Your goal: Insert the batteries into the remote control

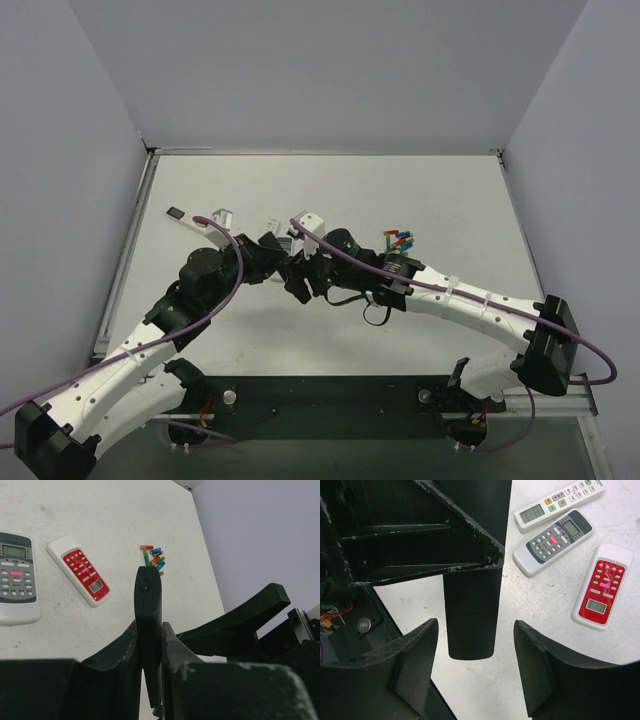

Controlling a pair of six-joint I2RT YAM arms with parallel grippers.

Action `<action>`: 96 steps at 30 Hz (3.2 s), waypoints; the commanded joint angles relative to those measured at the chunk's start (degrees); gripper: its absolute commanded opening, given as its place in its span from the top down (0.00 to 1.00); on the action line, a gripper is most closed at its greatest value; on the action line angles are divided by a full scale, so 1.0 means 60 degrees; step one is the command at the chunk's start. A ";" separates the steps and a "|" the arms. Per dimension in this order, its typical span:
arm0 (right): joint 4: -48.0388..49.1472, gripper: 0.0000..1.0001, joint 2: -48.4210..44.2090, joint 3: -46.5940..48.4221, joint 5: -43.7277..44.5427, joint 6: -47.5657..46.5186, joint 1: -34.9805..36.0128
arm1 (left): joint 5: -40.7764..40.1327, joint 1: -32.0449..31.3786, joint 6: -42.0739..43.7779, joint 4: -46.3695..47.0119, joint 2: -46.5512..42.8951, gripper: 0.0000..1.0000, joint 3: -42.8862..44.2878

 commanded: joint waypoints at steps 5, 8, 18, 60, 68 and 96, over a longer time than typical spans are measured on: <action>0.0351 0.44 0.0163 0.0154 -0.0259 0.0148 -0.0092 | 0.0286 0.0035 -0.0072 0.0422 -0.0153 1.00 0.0501; 0.0351 0.44 0.0149 0.0153 -0.0332 0.0133 -0.0106 | 0.0300 0.0021 -0.0057 0.0422 -0.0182 1.00 0.0487; 0.0351 0.58 0.0091 0.0110 -0.0464 0.0104 -0.0092 | 0.0271 0.0021 -0.0072 0.0437 -0.0182 1.00 0.0458; -0.0995 0.76 -0.0701 -0.2511 0.0735 0.0540 0.0115 | 0.0839 0.3082 0.0791 0.1491 -0.0329 1.00 0.0838; -0.1817 0.75 0.0015 -0.2908 0.1381 0.1554 -0.1145 | 0.3796 0.3082 0.0822 0.2339 0.0623 1.00 0.0444; -0.3691 0.09 -0.0156 -0.1663 0.1674 0.2183 -0.1525 | 0.5734 0.3170 0.3061 0.1258 0.1459 1.00 0.1453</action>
